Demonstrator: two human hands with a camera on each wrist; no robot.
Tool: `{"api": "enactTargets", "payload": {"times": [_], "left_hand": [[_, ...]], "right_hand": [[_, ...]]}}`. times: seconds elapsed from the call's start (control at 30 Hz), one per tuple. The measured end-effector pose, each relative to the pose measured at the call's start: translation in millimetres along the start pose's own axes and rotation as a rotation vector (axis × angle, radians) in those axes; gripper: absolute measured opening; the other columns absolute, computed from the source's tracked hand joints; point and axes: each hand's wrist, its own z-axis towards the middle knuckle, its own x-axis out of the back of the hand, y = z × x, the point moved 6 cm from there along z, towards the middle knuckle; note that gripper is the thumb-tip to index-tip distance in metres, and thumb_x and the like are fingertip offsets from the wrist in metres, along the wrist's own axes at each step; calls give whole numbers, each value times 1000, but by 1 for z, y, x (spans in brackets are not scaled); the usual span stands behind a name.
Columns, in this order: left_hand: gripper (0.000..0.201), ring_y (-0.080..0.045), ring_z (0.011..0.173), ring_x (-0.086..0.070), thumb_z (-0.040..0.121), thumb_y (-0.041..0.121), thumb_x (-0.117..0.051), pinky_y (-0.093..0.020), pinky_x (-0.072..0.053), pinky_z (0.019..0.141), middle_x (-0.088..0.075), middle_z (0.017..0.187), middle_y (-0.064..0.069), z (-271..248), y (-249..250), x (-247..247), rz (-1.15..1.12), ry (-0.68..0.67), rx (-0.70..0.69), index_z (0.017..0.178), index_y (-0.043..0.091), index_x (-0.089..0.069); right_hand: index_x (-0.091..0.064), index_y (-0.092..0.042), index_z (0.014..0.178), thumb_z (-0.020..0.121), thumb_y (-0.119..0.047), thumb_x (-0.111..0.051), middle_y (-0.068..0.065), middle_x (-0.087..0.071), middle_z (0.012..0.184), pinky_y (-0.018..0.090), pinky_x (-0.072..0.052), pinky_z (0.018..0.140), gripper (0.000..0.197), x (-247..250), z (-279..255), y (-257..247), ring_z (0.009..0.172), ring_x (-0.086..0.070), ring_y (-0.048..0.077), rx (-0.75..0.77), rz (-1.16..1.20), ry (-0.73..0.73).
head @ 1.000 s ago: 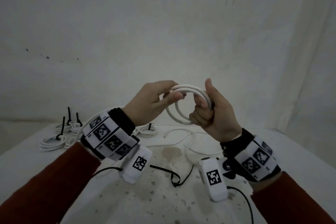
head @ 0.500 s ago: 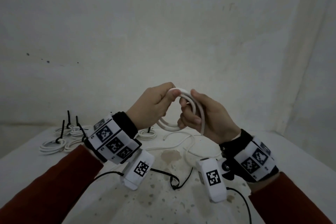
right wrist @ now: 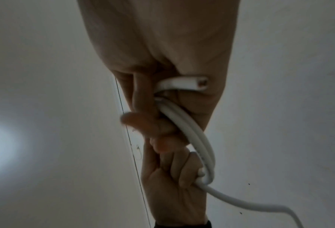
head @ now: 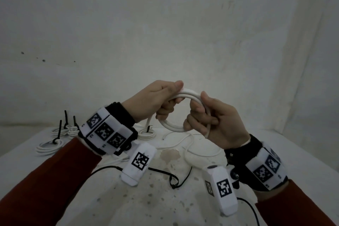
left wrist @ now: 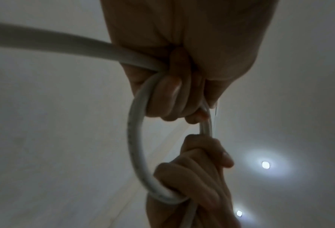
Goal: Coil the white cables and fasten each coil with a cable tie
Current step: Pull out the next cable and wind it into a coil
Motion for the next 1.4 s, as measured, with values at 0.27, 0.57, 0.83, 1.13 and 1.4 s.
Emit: {"api": "enactTargets", "payload": {"times": [0.27,0.57,0.83,1.13,1.4], "left_hand": [[26,-14,49,-57,100,29,-41,-26,-46,44,-55,65,-5,-6,-8,16,452,161,-155,83,12,-52],[31,-24,65,-54,90,56,-26,-40,-45,64,-53,65,-2,-6,-60,59,773,348,-171,80,35,-45],[20,-15,50,-43,92,35,-30,-19,-22,40,-60,72,5,10,-59,15,1283,315,-302,92,24,-47],[7,-19,55,-56,85,18,-64,-24,-33,40,-61,71,3,6,-28,-32,1459,158,-607,91,17,-61],[32,-19,53,-57,92,36,-42,-23,-30,39,-62,67,4,-5,-4,-4,1443,257,-605,84,16,-65]], "right_hand": [[-57,-14,68,96,-33,-34,-8,-14,45,22,-20,41,41,17,2,-7,36,-10,11,71,258,89],[-55,-9,81,95,-23,-34,-2,-34,50,26,-32,51,29,52,-21,-61,44,-24,13,456,503,163],[-49,-11,90,102,-24,-26,-3,-44,60,24,-42,62,28,50,-15,-97,54,-42,13,714,406,271],[-44,-11,89,104,-12,-36,6,-55,68,23,-45,55,17,46,10,-79,55,-51,15,610,-607,597],[-51,-6,87,102,-28,-41,-7,-58,61,31,-43,59,28,46,2,-35,54,-52,8,80,-1473,214]]}}
